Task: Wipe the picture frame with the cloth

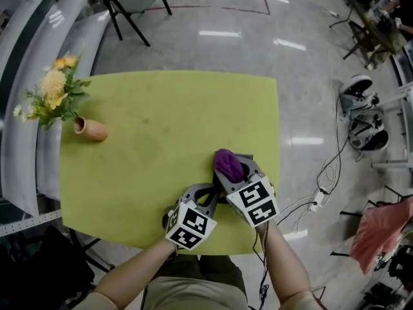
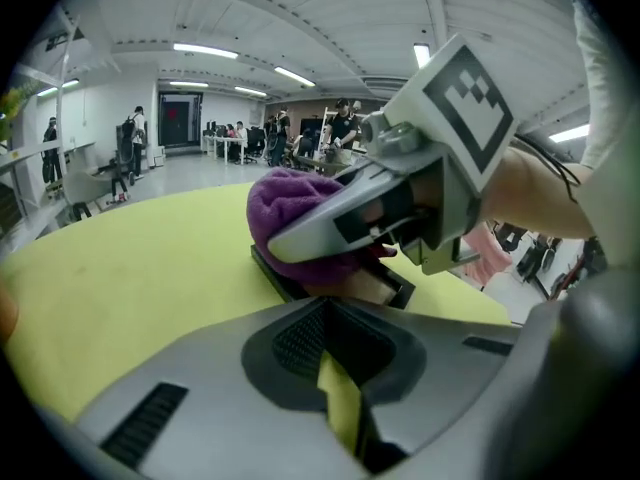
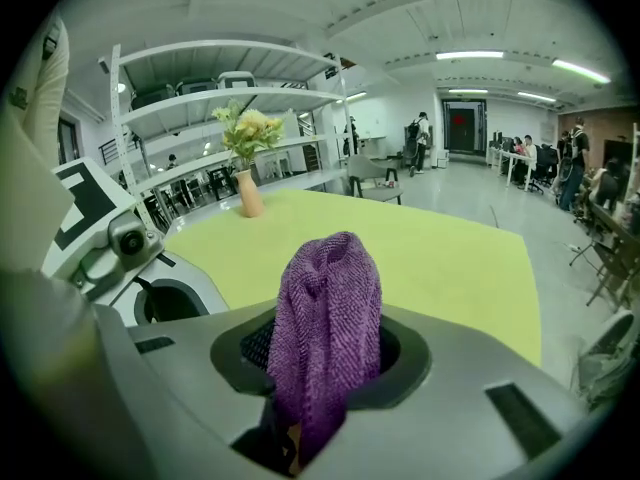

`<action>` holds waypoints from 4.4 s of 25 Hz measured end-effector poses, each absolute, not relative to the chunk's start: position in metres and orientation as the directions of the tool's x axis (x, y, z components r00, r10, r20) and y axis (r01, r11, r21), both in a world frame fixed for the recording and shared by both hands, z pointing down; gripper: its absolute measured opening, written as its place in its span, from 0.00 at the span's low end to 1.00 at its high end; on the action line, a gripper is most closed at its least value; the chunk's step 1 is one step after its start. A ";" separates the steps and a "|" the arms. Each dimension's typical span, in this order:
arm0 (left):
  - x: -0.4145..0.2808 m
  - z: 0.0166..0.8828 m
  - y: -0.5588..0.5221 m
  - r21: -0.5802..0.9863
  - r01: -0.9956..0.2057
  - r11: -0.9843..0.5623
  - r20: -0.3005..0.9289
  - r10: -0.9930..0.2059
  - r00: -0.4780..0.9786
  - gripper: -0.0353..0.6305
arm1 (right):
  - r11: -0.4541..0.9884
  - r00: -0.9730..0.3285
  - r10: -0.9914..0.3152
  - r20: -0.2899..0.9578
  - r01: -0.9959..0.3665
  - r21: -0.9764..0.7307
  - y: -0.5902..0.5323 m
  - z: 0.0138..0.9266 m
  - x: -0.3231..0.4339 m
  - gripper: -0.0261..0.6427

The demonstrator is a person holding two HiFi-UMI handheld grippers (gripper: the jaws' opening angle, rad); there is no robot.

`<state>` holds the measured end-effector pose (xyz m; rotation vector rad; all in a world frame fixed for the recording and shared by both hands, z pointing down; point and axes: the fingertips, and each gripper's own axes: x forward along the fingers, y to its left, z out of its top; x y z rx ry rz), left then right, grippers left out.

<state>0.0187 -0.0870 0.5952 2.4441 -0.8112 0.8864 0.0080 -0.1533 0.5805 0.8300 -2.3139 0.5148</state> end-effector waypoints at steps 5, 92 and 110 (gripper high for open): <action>0.017 0.598 -0.089 0.210 -0.641 -0.738 0.679 -0.362 0.639 0.06 | 0.767 -0.594 -0.392 0.702 -0.633 -0.107 -0.150 0.595 -0.002 0.23; 0.005 0.599 -0.078 0.328 -0.681 -0.655 0.672 -0.345 0.656 0.06 | 0.446 -0.347 -0.444 0.826 -0.885 -0.132 -0.031 0.593 0.135 0.21; -0.034 0.351 -0.112 0.089 -0.745 -0.662 0.371 -0.672 0.641 0.06 | 0.382 -0.357 -0.795 0.490 -0.923 -0.052 -0.046 0.342 0.156 0.21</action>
